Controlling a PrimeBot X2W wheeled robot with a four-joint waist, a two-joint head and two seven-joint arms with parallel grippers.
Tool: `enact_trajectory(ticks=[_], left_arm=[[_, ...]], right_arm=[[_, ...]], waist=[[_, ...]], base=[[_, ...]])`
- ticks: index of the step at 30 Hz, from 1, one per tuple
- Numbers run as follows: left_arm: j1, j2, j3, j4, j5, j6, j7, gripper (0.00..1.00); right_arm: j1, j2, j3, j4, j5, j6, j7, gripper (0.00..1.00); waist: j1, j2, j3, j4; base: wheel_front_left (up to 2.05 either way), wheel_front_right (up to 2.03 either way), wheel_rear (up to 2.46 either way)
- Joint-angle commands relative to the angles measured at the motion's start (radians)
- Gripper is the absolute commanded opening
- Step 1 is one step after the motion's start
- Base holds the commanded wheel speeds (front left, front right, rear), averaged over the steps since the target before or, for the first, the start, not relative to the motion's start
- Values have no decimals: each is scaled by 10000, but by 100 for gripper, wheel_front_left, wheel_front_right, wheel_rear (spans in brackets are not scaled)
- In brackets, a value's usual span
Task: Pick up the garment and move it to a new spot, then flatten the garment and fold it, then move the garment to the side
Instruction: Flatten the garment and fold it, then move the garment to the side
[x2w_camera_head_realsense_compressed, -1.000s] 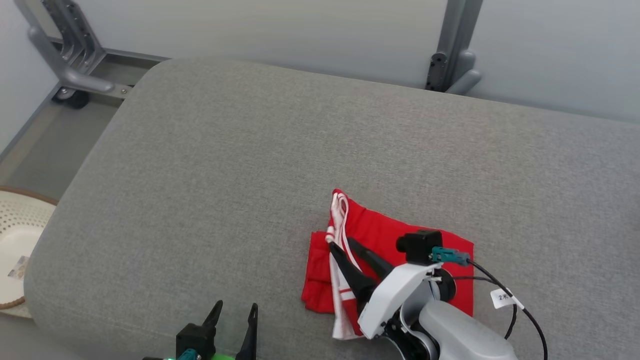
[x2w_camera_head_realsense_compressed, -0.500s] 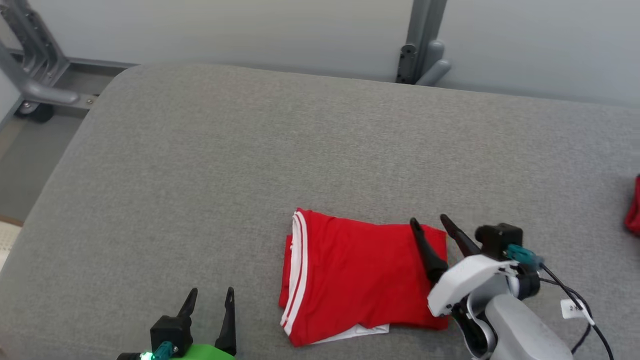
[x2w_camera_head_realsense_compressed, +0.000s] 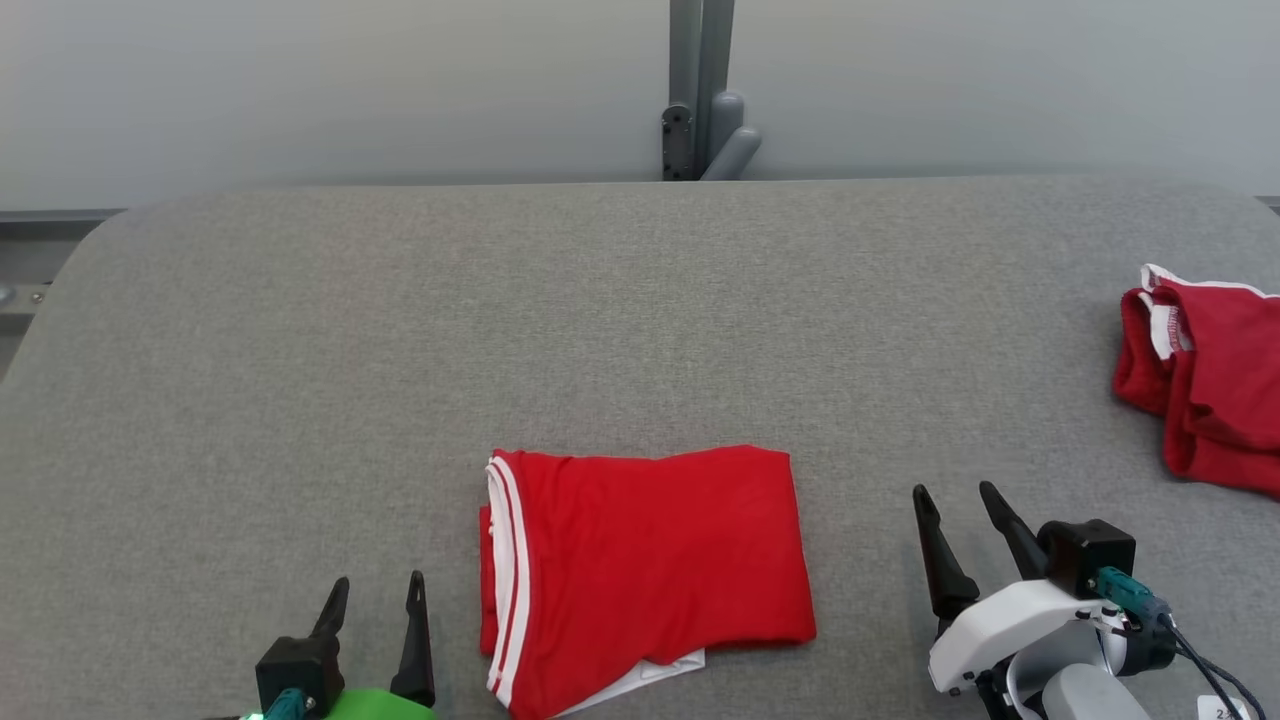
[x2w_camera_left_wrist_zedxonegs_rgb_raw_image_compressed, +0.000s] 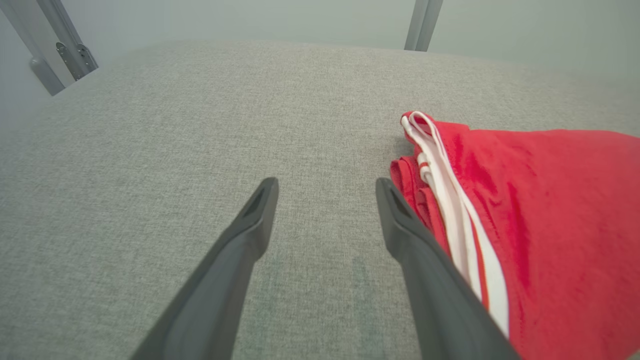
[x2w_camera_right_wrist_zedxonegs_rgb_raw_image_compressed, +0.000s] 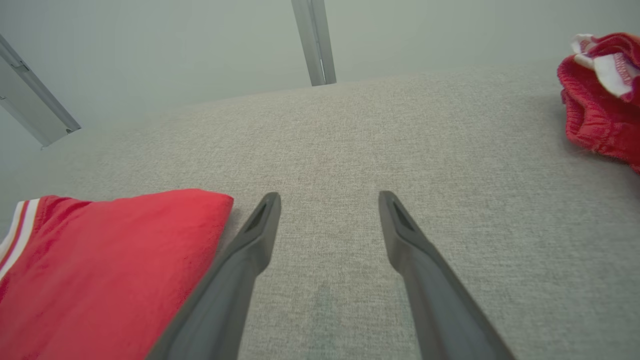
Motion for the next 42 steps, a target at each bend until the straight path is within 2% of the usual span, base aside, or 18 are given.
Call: enact_trajectory(ticks=[1, 12, 21, 24, 31, 37, 42], left_arm=[[163, 41, 118, -70, 51, 44, 3, 100], [468, 38, 835, -473, 202, 19, 4, 100], [525, 41, 924, -529, 279, -65, 4, 100], [450, 41, 756, -517, 217, -85, 4, 100], [72, 43, 162, -384, 98, -175, 4, 100], [-104, 41, -209, -222, 61, -202, 4, 100], [-65, 38, -198, -170, 131, -192, 4, 100]], right_arm=[[241, 66, -117, -154, -215, 0, -23, 100], [838, 153, -675, -1010, -600, 0, -24, 100], [920, 179, -570, -1104, -521, 0, -24, 100], [873, 181, -273, -965, -399, 0, -24, 100], [-50, 169, 1404, -232, 689, 0, -24, 100], [-944, 167, 2070, 1522, 1434, 0, -23, 100], [-1379, 169, 2668, 2529, 2013, 0, 22, 100]], waist=[[0, 0, -128, -367], [0, 0, -379, -890], [0, 0, -384, -857], [0, 0, -254, -681], [0, 0, 399, 140], [0, 0, 648, 984], [0, 0, 701, 1330]], base=[[0, 0, 0], [0, 0, 0], [0, 0, 0], [0, 0, 0], [0, 0, 0], [0, 0, 0], [0, 0, 0]])
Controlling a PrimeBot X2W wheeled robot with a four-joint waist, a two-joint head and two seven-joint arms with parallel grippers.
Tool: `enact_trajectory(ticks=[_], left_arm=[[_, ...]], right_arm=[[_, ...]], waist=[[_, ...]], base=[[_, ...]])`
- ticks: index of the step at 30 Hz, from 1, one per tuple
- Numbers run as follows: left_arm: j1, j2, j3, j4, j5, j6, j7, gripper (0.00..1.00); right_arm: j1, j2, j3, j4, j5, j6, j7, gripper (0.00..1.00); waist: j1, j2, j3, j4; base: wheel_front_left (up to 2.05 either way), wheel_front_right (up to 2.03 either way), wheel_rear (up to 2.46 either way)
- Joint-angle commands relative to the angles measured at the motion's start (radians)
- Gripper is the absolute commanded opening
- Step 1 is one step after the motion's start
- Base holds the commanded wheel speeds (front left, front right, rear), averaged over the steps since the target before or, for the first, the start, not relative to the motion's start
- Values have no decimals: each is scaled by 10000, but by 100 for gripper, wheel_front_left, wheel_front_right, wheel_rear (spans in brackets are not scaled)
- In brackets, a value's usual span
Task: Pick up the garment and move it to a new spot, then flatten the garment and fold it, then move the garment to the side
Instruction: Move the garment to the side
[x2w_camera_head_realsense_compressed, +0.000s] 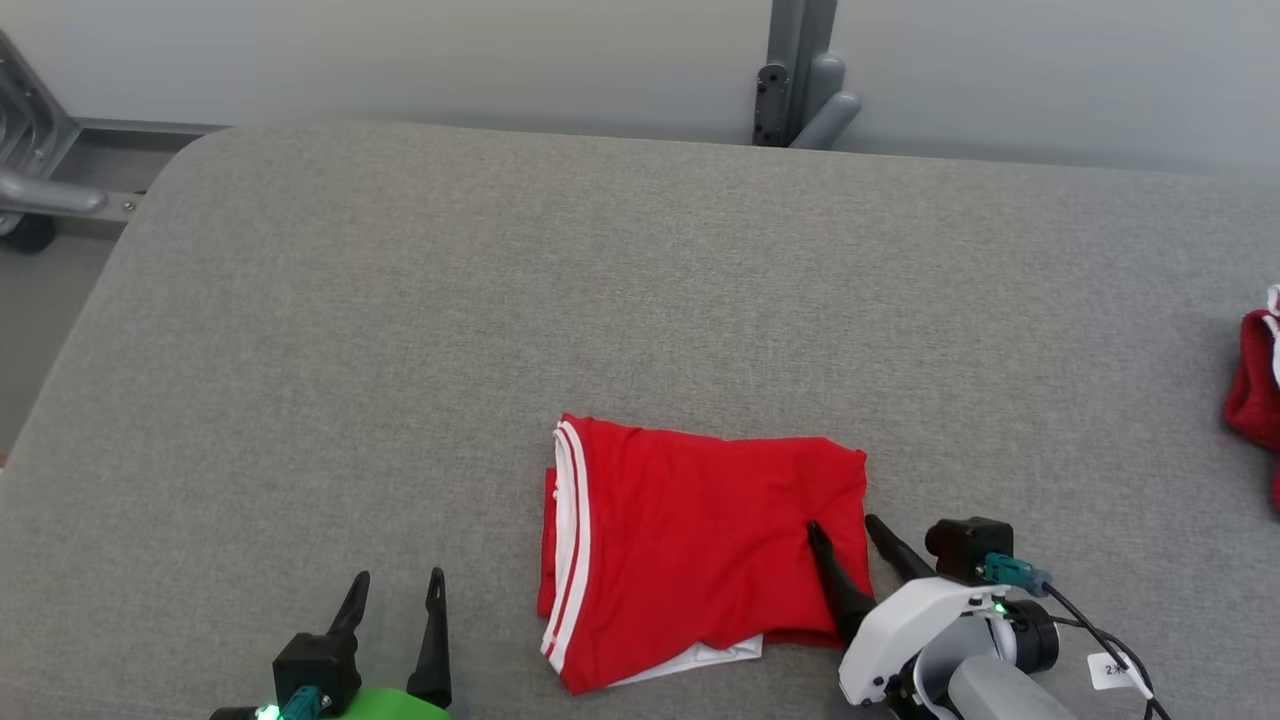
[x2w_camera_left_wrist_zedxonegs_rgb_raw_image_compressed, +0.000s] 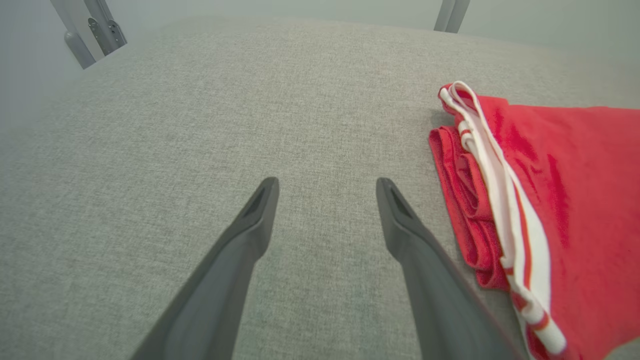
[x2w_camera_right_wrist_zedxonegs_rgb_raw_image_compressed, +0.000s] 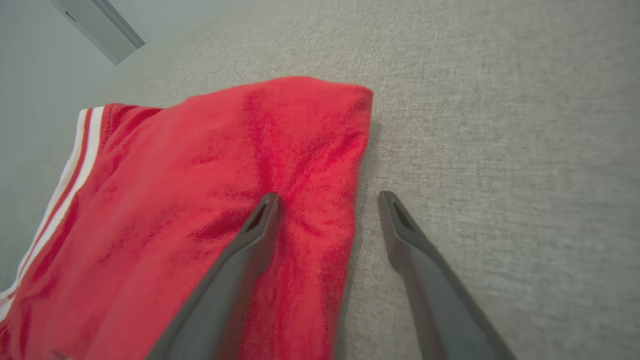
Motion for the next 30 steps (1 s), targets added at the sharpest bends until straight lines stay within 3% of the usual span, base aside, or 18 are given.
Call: enact_trajectory(ticks=[1, 2, 3, 10, 24, 30], left_arm=[[-112, 40, 27, 35, 75, -25, 4, 100], [-62, 38, 75, 37, 89, -62, 4, 100], [-39, 38, 106, 34, 101, -50, 4, 100], [171, 37, 278, -74, 169, -68, 4, 100], [-480, 41, 346, -264, 188, -129, 4, 100], [-803, 45, 387, -226, 272, -211, 4, 100]], right_arm=[[-70, -41, 149, 162, 213, -2, 87, 100], [-176, -28, 486, 471, 473, -2, 104, 35], [-251, -27, 549, 588, 553, -2, 96, 0], [-472, -172, -312, 389, 156, -17, -27, 0], [-133, -117, -1313, -436, -504, -10, -34, 0], [-81, -100, -1228, -737, -499, -8, -35, 0]], waist=[[0, 0, 196, 404], [0, 0, 188, 444], [0, 0, 173, 438], [0, 0, -153, -582], [0, 0, 96, -5442], [0, 0, 428, -6632]], base=[[0, 0, 0], [0, 0, 0], [0, 0, 0], [0, 0, 0], [0, 0, 0], [0, 0, 0]])
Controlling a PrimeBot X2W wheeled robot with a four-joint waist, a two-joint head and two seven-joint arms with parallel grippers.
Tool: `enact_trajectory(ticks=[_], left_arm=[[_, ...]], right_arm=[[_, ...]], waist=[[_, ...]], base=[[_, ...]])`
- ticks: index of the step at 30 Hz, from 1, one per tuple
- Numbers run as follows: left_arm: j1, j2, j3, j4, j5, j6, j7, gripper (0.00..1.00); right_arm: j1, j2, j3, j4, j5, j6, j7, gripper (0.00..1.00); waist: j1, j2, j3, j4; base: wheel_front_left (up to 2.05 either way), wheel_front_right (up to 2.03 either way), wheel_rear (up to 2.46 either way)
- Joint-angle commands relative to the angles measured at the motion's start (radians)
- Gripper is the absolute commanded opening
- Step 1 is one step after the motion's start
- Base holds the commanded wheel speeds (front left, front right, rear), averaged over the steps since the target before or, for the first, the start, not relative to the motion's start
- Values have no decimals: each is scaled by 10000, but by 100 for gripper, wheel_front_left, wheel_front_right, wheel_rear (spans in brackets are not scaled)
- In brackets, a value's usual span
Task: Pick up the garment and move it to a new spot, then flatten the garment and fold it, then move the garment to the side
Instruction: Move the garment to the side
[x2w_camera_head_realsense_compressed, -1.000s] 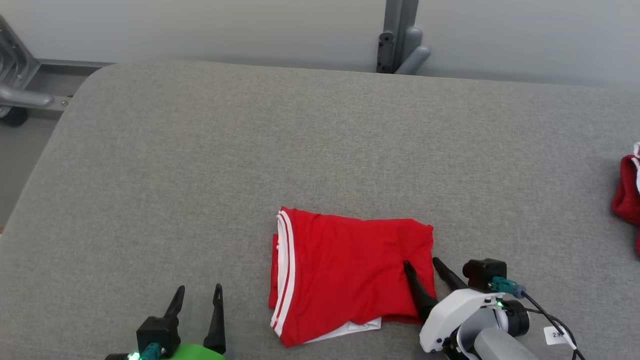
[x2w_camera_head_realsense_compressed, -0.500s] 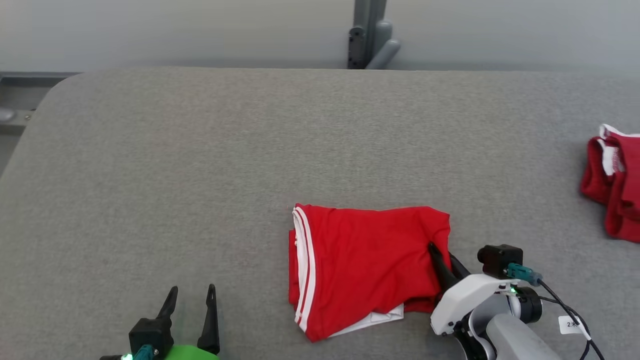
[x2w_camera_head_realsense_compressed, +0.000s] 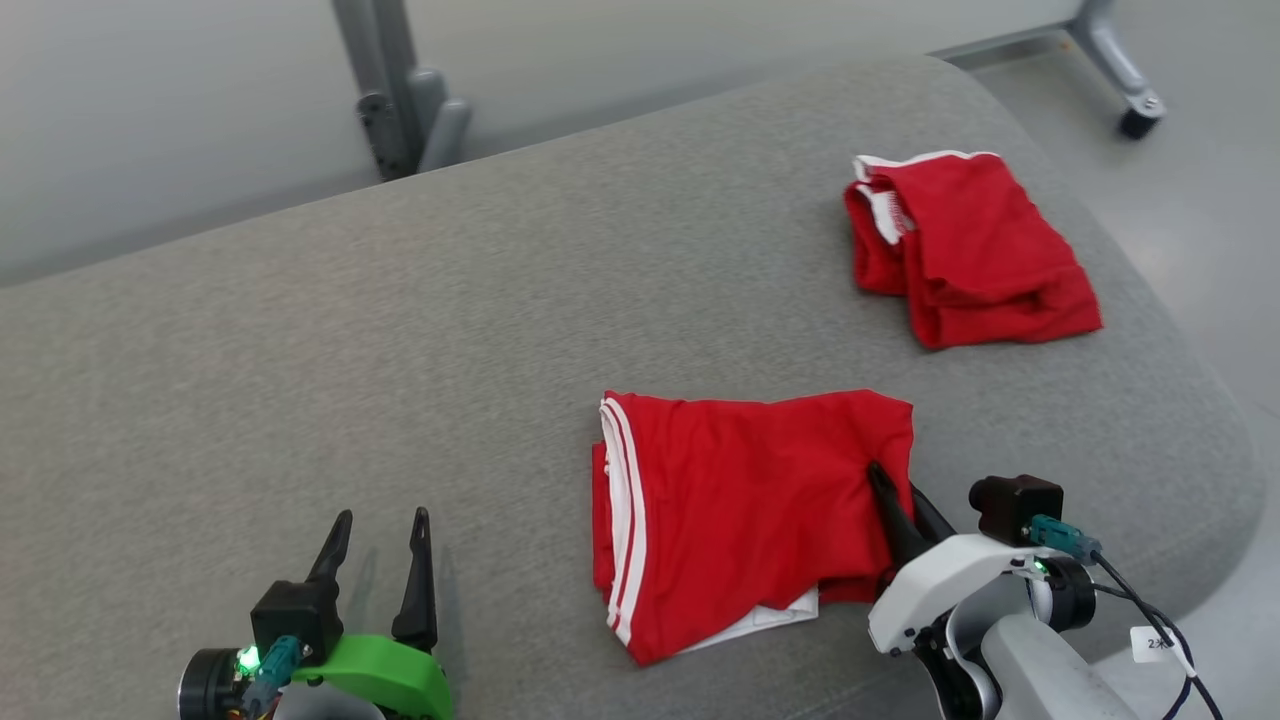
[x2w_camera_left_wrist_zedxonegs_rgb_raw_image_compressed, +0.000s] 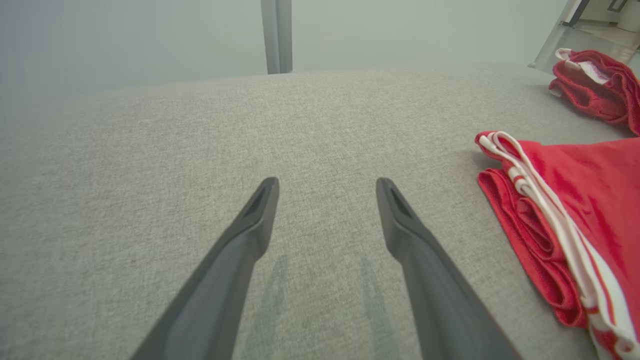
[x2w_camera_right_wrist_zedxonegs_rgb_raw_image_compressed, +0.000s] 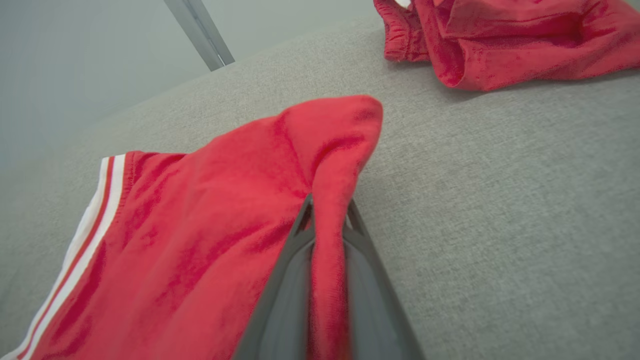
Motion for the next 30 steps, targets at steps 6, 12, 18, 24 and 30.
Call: enact_trajectory(ticks=[6, 12, 18, 24, 30], left_arm=[[-502, 52, -58, 197, 228, -50, 4, 100], [-805, 52, -78, 324, 426, -93, 4, 100], [-1017, 53, -9, 420, 636, -153, 4, 100], [-1125, 52, -65, 426, 631, -206, 2, 100], [-1267, 50, -169, 413, 744, -179, 2, 100]], right_arm=[[-285, -100, 289, -470, 251, -16, -23, 0], [-1316, -367, 805, -733, 121, -13, -25, 0], [-3440, -793, 704, -609, -225, -14, -24, 0], [-5027, -2152, -136, 324, -766, -14, -26, 0], [-5813, -3541, -1344, 2338, -1814, -14, 253, 56]], waist=[[0, -1, 739, -1873], [0, -1, 1222, -1129], [0, -1, 1775, -238], [0, -1, 2037, 545], [0, -1, 2259, 1279]], base=[[0, 0, 0], [0, 0, 0], [0, 0, 0], [0, 0, 0], [0, 0, 0]])
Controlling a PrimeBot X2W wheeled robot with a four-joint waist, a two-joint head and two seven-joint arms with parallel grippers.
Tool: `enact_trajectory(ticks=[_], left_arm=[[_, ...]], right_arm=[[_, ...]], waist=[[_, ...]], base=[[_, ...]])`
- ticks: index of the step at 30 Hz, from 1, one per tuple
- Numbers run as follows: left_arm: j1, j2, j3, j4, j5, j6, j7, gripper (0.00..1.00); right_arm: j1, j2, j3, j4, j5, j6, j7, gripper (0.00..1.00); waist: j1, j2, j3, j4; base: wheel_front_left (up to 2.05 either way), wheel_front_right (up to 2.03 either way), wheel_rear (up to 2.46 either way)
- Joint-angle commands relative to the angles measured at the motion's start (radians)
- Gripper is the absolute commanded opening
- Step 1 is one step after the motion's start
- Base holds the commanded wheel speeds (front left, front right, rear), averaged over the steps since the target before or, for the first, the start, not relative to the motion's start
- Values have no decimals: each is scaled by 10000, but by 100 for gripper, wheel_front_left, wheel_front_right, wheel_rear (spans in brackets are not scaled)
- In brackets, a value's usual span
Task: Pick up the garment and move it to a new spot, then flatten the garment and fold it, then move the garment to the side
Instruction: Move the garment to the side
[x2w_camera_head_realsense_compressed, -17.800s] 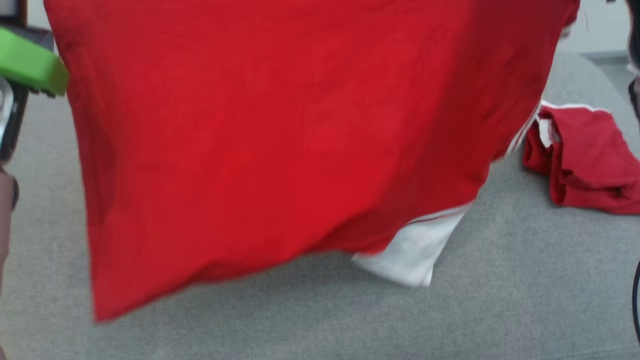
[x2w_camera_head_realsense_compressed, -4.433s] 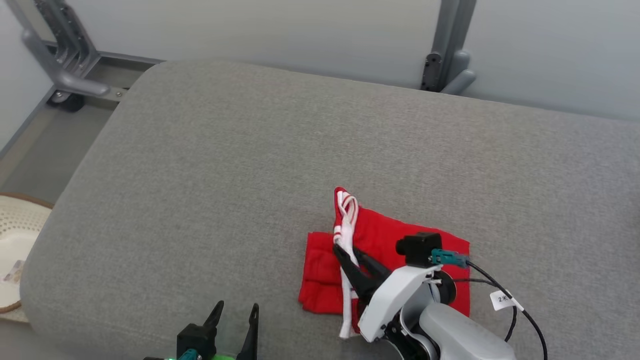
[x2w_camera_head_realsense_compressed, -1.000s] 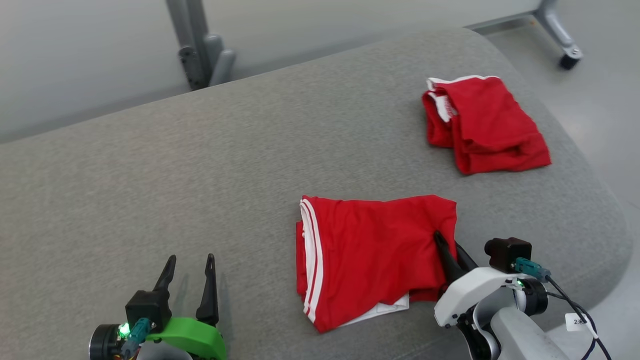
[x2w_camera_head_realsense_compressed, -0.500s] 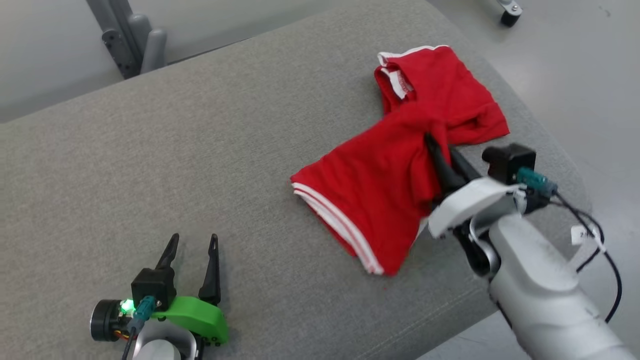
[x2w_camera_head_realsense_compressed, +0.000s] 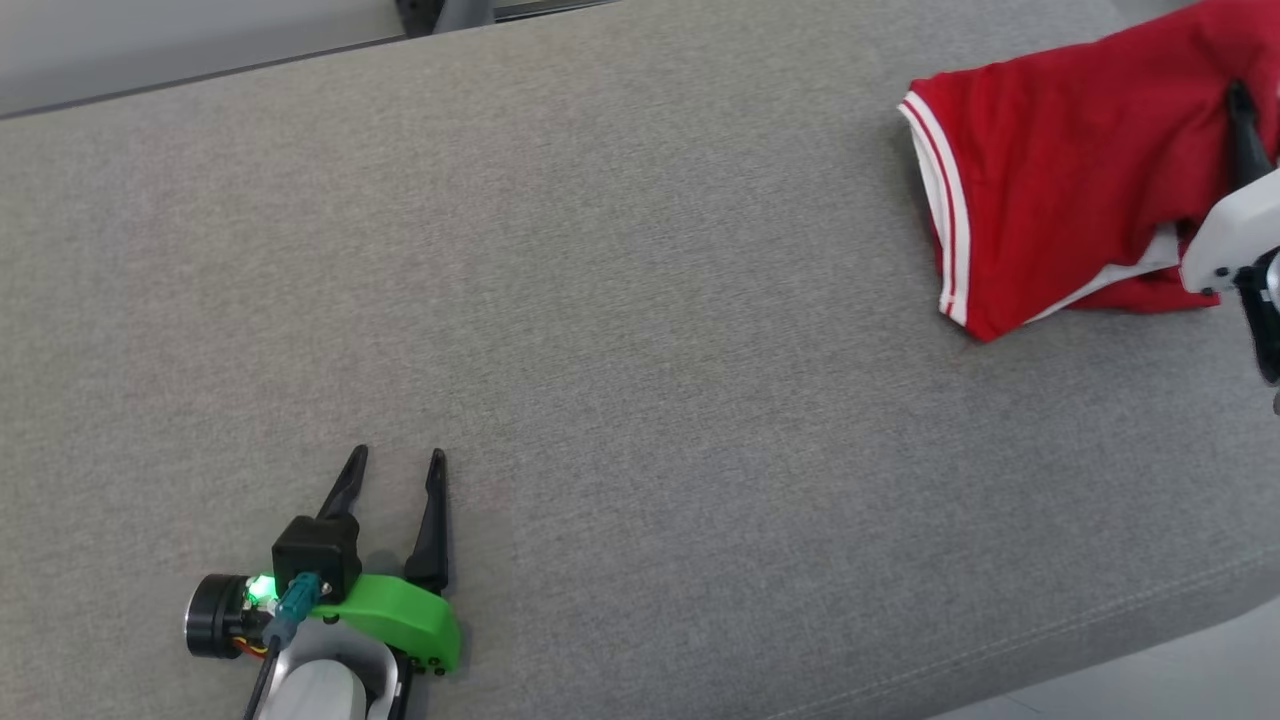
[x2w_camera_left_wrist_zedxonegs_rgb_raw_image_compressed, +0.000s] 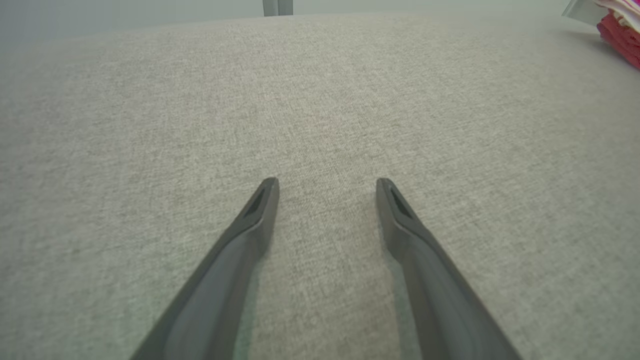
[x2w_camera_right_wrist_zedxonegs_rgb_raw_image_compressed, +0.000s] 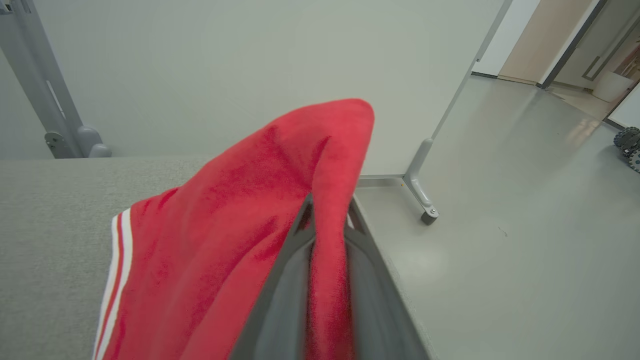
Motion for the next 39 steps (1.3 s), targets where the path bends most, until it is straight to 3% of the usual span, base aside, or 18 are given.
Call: enact_trajectory(ticks=[1, 3, 6, 11, 17, 23, 39], left_arm=[[-181, 52, 70, -11, 100, -2, 4, 100], [-221, 49, 108, -13, 162, -38, 4, 100], [-233, 52, 190, -3, 210, -33, 13, 100], [-40, 51, 308, -46, 86, 56, 15, 100], [234, 49, 337, -137, -175, 206, 6, 100], [533, 49, 341, -169, -428, 337, 6, 100], [1312, 48, 807, -483, -888, 384, 6, 100]], right_arm=[[-289, -168, -243, 360, -513, -12, -57, 100], [-481, -344, -856, 802, -1030, -14, -175, 100], [-504, -64, -1789, 821, -1693, -11, -291, 100], [518, 961, -2386, -847, -2450, -16, -290, 100], [2437, 2242, -1895, -2676, -2021, -14, -293, 100], [4453, 2880, -1248, -3447, -1333, -14, -296, 100], [6392, 3513, -1128, -4340, -984, -14, -296, 100]], waist=[[0, -1, 500, 759], [0, -1, 569, 887], [0, -1, 571, 1026], [0, -1, 239, 1109], [0, -1, -387, 1308], [0, -1, -918, 1683], [0, -1, -2025, 2395]], base=[[0, 0, 0], [0, 0, 0], [0, 0, 0], [0, 0, 0], [0, 0, 0], [0, 0, 0], [0, 0, 0]])
